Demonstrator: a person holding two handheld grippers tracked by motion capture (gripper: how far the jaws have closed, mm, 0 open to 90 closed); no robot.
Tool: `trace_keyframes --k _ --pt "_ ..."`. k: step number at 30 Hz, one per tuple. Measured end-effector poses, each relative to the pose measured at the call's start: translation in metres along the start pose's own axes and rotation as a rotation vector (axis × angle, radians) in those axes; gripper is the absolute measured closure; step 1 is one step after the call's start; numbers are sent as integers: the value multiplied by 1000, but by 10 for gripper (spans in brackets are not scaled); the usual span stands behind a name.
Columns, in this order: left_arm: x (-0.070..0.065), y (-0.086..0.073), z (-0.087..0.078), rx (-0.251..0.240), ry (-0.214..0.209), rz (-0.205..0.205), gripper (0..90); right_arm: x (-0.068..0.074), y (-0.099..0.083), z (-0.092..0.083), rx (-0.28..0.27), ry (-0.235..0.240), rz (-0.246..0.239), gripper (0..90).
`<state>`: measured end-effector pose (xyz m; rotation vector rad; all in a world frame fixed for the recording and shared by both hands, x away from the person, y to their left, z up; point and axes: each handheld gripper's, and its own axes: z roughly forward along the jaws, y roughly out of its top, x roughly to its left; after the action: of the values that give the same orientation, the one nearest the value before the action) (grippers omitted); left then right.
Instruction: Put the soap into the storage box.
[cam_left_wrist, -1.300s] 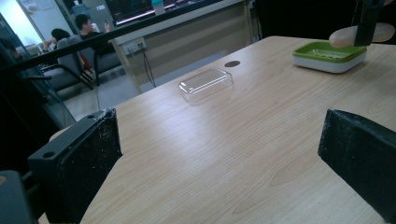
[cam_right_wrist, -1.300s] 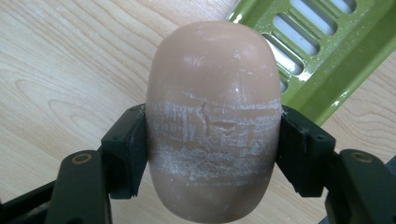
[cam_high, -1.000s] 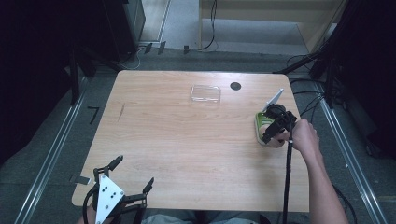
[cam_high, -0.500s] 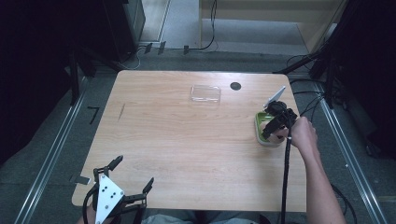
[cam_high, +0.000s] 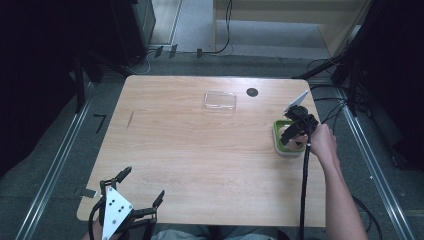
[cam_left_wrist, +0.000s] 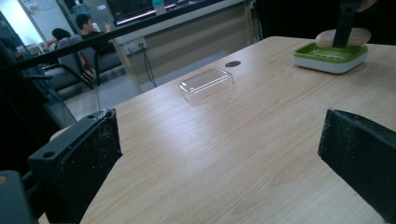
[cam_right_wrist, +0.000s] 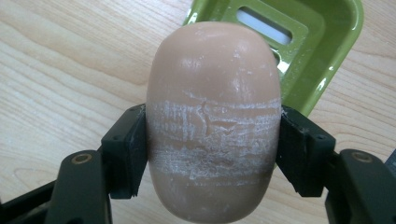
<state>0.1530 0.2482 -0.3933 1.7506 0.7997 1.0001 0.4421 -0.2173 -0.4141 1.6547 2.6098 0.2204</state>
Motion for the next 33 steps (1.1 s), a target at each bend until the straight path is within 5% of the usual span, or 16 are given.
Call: trace_keyframes --k 12,33 --pt "0 0 0 1 -1 0 0 -9 3 8 -28 2 65 336" --pt "0 0 0 0 1 -2 0 -18 7 19 -63 6 110 336"
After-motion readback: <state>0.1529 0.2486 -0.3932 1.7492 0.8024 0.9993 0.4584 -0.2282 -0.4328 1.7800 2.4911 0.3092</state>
